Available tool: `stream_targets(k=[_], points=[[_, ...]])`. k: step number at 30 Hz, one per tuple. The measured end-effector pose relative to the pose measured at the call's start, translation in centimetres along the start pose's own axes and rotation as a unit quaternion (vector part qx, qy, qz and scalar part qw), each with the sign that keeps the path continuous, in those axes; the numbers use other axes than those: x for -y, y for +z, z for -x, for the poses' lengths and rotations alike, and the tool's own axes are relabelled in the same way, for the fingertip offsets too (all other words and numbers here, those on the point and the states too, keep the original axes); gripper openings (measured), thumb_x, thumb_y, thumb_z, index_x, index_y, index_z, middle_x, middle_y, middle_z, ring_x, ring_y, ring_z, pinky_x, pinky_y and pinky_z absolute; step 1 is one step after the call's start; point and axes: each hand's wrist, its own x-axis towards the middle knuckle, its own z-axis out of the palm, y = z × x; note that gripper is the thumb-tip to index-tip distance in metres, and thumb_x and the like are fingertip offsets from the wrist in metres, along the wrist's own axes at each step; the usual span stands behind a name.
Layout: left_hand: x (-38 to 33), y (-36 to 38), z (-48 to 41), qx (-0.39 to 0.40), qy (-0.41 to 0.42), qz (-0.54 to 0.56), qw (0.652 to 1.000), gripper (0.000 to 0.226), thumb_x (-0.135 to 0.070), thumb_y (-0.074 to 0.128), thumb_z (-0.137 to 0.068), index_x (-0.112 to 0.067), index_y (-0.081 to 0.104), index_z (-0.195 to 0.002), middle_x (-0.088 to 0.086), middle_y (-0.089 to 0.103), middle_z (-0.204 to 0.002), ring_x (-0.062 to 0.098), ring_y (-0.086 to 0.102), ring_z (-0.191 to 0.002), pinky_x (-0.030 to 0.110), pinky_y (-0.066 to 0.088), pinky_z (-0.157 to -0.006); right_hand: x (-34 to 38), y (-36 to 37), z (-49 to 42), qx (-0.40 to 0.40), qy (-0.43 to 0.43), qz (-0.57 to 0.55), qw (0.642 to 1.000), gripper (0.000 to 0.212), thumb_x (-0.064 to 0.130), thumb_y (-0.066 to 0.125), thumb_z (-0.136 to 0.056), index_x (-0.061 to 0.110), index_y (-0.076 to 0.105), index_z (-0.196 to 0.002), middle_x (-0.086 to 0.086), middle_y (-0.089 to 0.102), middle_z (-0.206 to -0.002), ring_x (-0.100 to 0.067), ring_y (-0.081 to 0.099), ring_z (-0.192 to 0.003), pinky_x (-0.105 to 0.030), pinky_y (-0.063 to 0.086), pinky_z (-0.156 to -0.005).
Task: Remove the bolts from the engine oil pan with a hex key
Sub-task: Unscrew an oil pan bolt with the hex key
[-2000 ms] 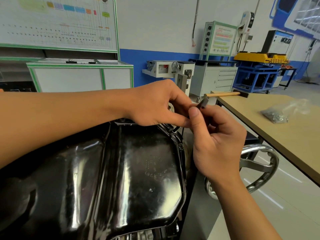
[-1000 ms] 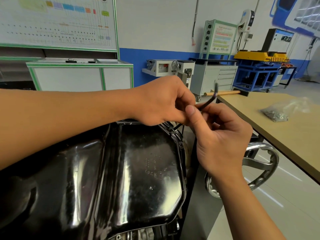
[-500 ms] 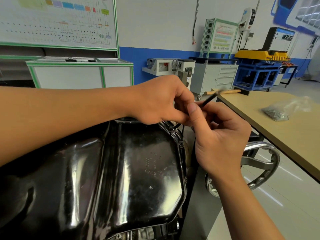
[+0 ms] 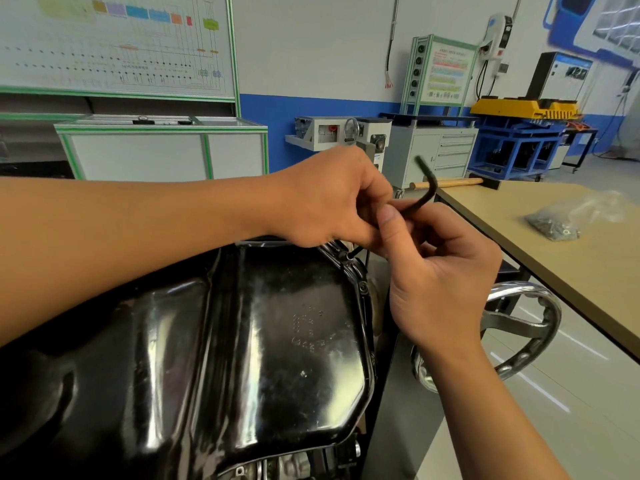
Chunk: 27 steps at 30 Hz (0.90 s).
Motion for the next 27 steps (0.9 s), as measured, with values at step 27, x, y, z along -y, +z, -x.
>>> stream_targets(k=[27], points=[[0.47, 0.05, 0.27, 0.015, 0.003, 0.045, 0.999, 0.011, -0.014, 0.081, -0.079, -0.016, 0.074, -0.087, -0.015, 0.070, -0.072, -0.005, 0.063, -0.067, 0.007, 0.045, -0.067, 0.37, -0.10, -0.14, 0.004, 0.016, -0.023, 1.000, 0.006, 0.010, 0.070, -0.093, 0.010, 0.075, -0.091, -0.018, 0.064, -0.073, -0.034, 0.057, -0.067, -0.045, 0.048, -0.060]])
